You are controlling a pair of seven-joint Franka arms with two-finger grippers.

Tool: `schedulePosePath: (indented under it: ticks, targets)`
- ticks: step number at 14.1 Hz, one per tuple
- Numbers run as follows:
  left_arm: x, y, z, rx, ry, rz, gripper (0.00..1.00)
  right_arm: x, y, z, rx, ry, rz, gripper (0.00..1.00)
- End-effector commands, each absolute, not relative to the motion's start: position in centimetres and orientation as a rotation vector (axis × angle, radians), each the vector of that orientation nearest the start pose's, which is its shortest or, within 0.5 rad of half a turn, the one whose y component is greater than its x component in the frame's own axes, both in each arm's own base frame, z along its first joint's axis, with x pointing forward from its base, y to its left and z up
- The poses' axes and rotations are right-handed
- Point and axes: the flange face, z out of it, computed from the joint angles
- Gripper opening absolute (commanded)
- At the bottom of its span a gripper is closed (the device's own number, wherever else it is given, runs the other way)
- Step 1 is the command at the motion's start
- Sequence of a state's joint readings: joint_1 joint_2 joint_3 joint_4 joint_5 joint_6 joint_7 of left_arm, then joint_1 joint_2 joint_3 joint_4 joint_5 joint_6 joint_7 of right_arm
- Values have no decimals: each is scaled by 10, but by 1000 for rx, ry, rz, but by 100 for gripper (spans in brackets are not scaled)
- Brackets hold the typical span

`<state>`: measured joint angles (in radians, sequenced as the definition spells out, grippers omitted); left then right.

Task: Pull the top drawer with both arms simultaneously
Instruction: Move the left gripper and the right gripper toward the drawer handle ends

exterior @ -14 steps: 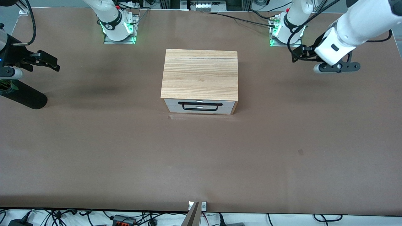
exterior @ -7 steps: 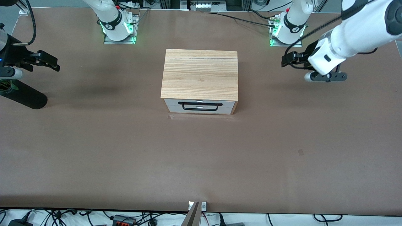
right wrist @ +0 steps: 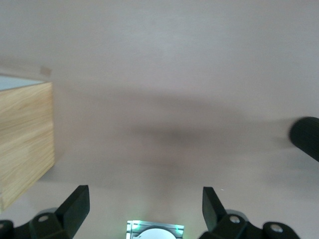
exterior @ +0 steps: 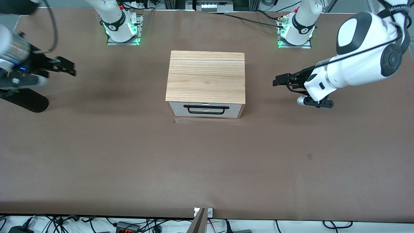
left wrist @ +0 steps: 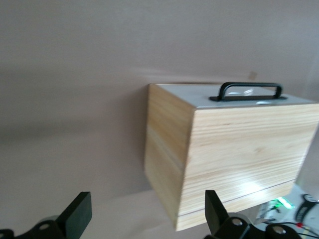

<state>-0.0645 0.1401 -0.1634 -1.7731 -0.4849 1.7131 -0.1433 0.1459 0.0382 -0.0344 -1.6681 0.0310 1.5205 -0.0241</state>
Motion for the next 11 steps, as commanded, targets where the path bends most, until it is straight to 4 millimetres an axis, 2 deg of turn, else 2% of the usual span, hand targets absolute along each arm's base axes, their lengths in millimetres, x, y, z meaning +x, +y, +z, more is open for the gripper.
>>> schedulePosePath:
  ticks: [1, 4, 7, 9, 11]
  targets:
    - [576, -180, 459, -3673, -30, 528, 100, 555, 97, 534, -2961, -238, 364, 100]
    - [590, -184, 419, -3850, 171, 570, 100, 572, 126, 488, -2713, -160, 445, 100]
    - [600, -189, 366, -3982, 259, 654, 100, 595, 149, 432, -2490, -49, 493, 100]
    - [609, -180, 330, -4133, 294, 632, 100, 604, 161, 405, -2337, -17, 520, 100]
    - [612, -185, 305, -4226, 299, 624, 100, 615, 172, 373, -2186, 0, 492, 100]
